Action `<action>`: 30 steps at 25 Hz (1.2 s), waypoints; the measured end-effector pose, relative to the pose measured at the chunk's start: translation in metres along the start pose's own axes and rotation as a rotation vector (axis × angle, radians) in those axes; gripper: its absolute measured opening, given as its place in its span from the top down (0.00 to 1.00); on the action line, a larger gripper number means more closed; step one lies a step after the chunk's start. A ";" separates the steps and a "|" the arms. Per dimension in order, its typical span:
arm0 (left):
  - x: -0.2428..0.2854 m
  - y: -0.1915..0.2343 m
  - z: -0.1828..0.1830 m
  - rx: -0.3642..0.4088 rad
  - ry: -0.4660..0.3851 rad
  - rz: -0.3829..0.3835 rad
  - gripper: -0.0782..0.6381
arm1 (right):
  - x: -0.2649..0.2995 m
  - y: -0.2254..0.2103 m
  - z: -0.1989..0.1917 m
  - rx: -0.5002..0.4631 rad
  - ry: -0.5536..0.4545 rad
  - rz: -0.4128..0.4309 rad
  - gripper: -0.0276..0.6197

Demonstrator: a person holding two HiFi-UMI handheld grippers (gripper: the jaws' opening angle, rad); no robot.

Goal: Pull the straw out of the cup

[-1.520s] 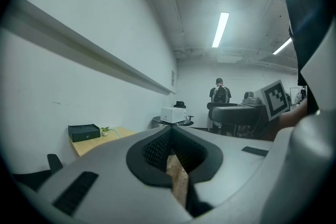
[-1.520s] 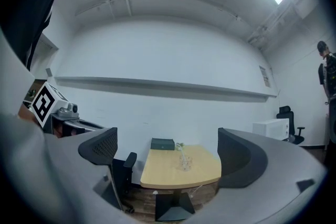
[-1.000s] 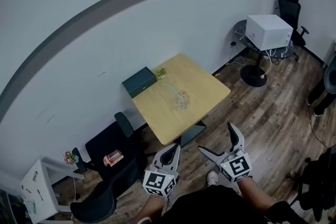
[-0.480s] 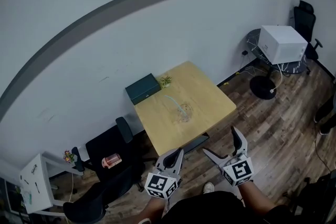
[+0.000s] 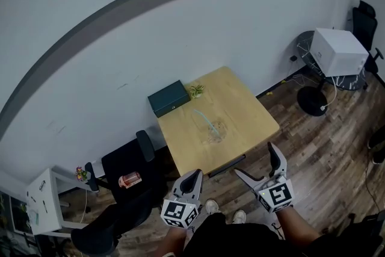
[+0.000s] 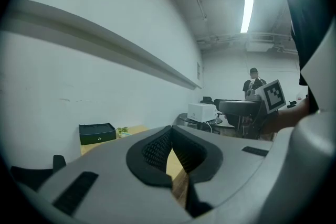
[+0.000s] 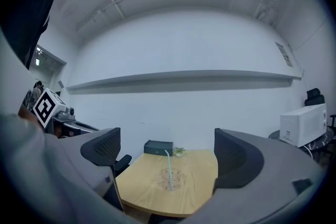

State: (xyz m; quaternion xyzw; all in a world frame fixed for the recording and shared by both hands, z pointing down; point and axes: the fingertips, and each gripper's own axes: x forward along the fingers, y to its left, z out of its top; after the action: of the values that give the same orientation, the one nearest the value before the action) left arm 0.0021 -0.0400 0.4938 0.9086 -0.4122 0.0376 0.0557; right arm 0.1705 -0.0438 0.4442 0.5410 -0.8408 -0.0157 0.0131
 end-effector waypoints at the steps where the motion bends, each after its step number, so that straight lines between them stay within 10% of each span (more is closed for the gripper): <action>1: 0.002 0.009 -0.001 -0.004 0.004 0.016 0.87 | 0.008 -0.002 0.000 -0.001 -0.001 0.009 0.09; 30: 0.120 0.179 0.015 -0.105 -0.030 0.026 0.87 | 0.262 0.003 -0.055 -0.064 0.187 0.184 0.11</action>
State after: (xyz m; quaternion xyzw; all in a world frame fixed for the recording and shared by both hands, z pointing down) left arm -0.0538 -0.2482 0.5052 0.8995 -0.4261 0.0031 0.0966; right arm 0.0611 -0.2813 0.5010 0.4599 -0.8811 0.0093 0.1099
